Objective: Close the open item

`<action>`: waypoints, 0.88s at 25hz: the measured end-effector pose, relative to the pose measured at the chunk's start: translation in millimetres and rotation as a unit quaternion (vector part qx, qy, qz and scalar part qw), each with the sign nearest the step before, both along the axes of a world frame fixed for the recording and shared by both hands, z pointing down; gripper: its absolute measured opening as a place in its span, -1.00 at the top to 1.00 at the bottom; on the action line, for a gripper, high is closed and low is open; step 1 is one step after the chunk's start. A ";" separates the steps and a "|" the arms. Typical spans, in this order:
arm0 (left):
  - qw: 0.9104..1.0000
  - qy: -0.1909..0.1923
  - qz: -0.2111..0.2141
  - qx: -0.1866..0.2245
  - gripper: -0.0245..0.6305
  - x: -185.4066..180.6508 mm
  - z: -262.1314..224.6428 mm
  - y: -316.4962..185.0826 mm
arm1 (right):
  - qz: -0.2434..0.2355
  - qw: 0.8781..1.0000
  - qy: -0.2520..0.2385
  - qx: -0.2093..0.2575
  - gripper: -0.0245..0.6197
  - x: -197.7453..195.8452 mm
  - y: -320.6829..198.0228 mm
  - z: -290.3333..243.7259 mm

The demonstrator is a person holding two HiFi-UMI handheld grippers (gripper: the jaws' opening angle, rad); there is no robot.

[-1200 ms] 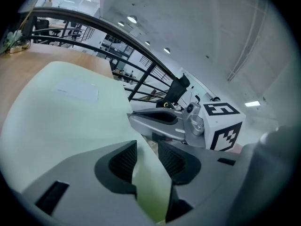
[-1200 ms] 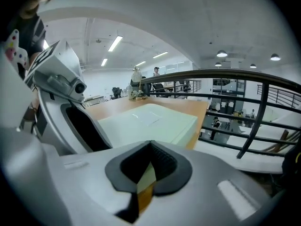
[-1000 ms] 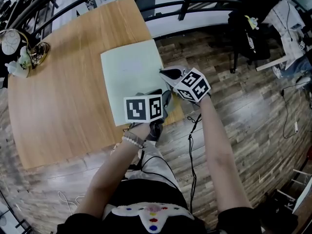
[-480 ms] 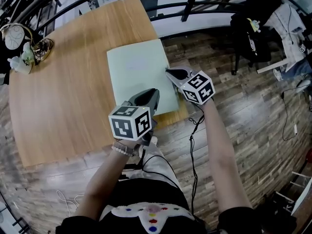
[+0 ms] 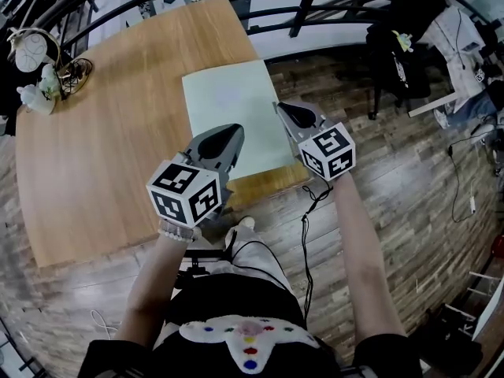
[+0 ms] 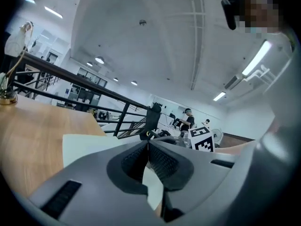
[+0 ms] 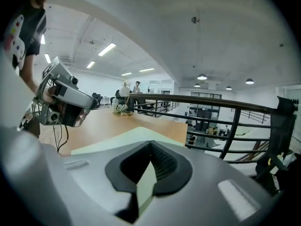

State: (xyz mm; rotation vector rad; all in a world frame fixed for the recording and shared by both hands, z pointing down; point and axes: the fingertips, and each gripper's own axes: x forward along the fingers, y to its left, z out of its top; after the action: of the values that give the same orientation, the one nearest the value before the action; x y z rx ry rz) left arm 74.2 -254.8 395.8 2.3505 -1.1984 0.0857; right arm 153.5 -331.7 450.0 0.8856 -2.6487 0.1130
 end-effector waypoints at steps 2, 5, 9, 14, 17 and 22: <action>1.000 -0.015 0.007 0.024 0.90 -8.3 -14.2 7.7 | 0.023 1.000 -0.006 0.020 0.90 -0.5 13.5 -17.0; 0.997 -0.042 0.015 0.065 0.90 -20.2 -37.6 20.6 | 0.064 0.997 -0.014 0.051 0.90 2.2 34.6 -44.5; 0.991 -0.066 0.022 0.112 0.90 -37.1 -64.5 38.4 | 0.121 0.989 -0.038 0.078 0.90 7.0 63.2 -76.1; 0.983 -0.093 0.029 0.158 0.90 -55.8 -92.2 60.5 | 0.154 0.982 -0.054 0.095 0.90 7.6 102.6 -105.4; 0.977 -0.107 0.038 0.179 0.90 -63.1 -104.8 70.3 | 0.161 0.980 -0.056 0.107 0.90 4.6 123.6 -120.6; 0.975 -0.114 0.037 0.189 0.90 -78.7 -113.7 85.2 | 0.175 0.975 -0.064 0.125 0.90 -3.1 151.1 -138.5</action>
State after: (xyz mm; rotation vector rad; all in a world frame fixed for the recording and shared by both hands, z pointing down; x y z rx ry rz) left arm -4.5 -169.5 282.1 2.7797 -1.3291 0.1692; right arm 150.4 -180.6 311.5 1.4704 -2.6322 -0.0844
